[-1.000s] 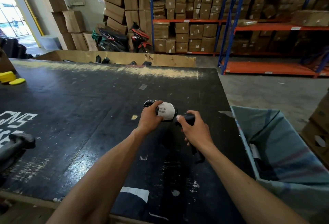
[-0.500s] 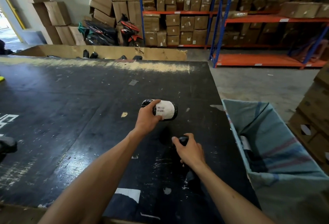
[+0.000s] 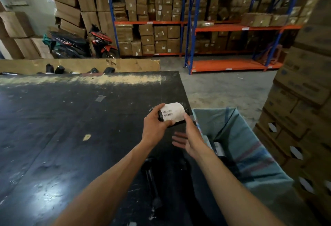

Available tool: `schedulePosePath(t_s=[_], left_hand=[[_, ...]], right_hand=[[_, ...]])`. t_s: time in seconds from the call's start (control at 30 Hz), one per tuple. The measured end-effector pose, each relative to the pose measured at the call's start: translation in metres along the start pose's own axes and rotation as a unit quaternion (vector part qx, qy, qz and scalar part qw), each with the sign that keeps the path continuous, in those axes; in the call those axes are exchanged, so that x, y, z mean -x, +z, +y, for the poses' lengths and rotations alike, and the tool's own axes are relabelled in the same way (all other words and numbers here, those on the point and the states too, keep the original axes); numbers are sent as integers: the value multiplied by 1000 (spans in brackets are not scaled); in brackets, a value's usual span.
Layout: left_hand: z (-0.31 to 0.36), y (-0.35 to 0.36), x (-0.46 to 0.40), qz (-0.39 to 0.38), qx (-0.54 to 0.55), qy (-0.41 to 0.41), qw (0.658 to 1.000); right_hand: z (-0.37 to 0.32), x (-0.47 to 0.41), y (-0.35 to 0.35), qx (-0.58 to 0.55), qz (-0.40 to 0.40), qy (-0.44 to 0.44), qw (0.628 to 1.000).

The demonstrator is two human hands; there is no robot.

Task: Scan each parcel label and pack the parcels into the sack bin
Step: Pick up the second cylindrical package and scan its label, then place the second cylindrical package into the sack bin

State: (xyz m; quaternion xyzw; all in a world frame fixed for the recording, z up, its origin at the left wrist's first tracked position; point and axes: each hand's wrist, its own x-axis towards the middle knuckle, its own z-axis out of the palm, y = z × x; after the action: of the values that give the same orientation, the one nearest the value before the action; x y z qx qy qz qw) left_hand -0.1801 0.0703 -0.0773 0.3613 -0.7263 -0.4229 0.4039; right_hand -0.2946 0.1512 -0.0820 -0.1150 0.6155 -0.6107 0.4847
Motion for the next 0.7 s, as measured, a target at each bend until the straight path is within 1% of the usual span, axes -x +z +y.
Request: schedulePosePath(t_s=[0.13,0.17,0.27,0.33,0.4,0.47,0.53,0.57,0.63,0.7], left_hand=[[14,70,-7,-72,40,1,997],[17,85,-9,-94,44,-6,995],[24,129,-15,-160,37,-18,986],[20,154,-19,-200,22,-22,979],[12,176,-19,-219,6,-19,976],[-2,193,-17,-211,-14,-8,977],[-16,203,-16,-183,-75,19,980],[-23,207,-18,-173,-118,35,977],[-38,217,-22,-171,-230,53,957],[-54,232,-25,-186,-349,44,917]], right_hand=[[-25,-33,-35,-123,19,7,992],[-31,-41,-46,-136,40,6,990],[-48,-67,-86,-129,116,-9,985],[-57,-87,-117,-109,130,-27,985],[-62,-107,-150,-61,156,-37,985],[-62,-128,-184,-8,198,-43,979],[-54,-146,-214,62,218,-45,973],[-46,-153,-227,108,216,-42,969],[-24,-165,-249,200,199,-32,959],[2,-175,-266,269,184,-12,945]])
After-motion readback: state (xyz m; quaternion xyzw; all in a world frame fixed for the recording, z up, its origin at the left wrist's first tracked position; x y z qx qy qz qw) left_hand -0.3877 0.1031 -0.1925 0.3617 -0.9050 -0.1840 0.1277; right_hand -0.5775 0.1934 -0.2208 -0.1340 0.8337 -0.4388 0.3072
